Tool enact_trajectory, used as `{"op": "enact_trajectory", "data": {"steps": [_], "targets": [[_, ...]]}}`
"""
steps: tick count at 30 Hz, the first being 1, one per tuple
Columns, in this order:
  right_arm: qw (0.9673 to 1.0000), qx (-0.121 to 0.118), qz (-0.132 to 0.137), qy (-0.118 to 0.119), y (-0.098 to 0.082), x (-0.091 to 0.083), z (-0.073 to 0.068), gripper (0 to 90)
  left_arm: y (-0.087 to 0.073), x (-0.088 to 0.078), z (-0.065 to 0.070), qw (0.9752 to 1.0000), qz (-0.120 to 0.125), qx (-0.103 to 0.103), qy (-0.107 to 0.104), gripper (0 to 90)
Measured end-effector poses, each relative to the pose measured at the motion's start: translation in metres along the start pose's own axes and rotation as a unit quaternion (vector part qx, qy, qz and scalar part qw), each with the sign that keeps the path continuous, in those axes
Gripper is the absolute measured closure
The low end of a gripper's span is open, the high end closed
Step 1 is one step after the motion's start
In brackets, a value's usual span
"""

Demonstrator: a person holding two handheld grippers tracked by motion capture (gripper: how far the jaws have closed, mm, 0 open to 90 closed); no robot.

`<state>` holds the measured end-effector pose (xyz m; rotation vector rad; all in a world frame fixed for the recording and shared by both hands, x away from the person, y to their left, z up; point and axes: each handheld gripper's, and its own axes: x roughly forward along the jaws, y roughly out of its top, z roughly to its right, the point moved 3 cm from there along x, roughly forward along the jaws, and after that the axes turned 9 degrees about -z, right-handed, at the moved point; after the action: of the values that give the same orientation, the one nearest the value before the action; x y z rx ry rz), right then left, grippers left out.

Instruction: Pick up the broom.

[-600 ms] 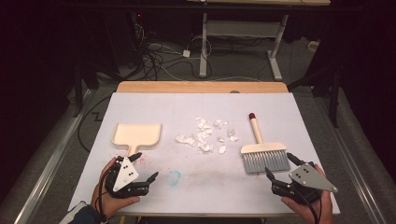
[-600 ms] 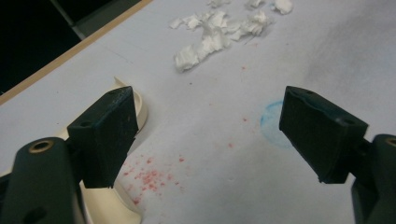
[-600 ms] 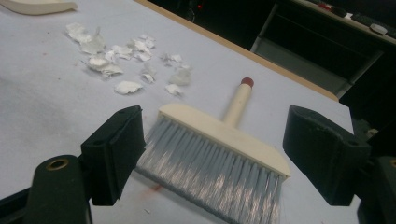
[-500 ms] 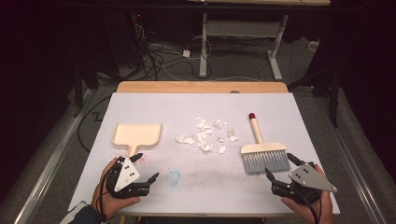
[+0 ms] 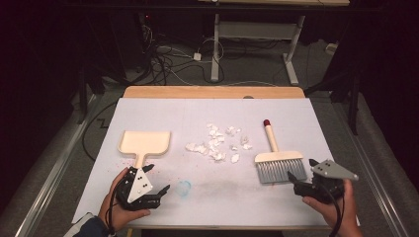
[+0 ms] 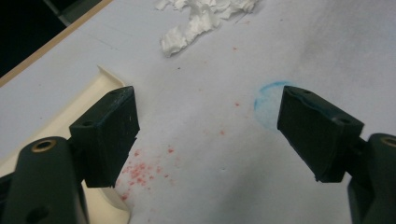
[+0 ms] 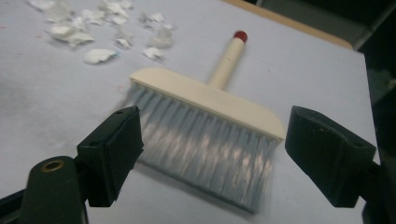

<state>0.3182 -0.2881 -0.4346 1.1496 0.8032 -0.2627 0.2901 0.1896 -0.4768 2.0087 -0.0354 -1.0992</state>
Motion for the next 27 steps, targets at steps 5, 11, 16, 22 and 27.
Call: {"op": "enact_trajectory", "data": {"steps": [5,11,16,22,27], "targets": [[0.9981,0.042,-0.037,0.025,0.025,0.013,0.016,26.1,0.000,0.004,0.000,0.9999,-0.007,-0.001,-0.008,20.0],[0.9950,0.054,-0.084,0.011,0.070,0.050,0.029,22.9,0.001,0.007,0.002,0.9998,-0.014,0.009,-0.015,20.0],[0.9859,0.036,-0.164,0.000,0.100,0.094,0.022,24.4,0.000,0.007,0.003,0.9996,-0.016,0.012,-0.020,20.0],[0.9730,0.047,-0.226,-0.005,0.104,0.136,0.013,31.3,-0.001,0.005,0.005,0.9996,-0.015,0.017,-0.018,20.0],[0.9638,0.060,-0.260,-0.008,0.099,0.155,0.011,40.1,-0.001,0.005,0.005,0.9995,-0.015,0.019,-0.019,20.0]]}}
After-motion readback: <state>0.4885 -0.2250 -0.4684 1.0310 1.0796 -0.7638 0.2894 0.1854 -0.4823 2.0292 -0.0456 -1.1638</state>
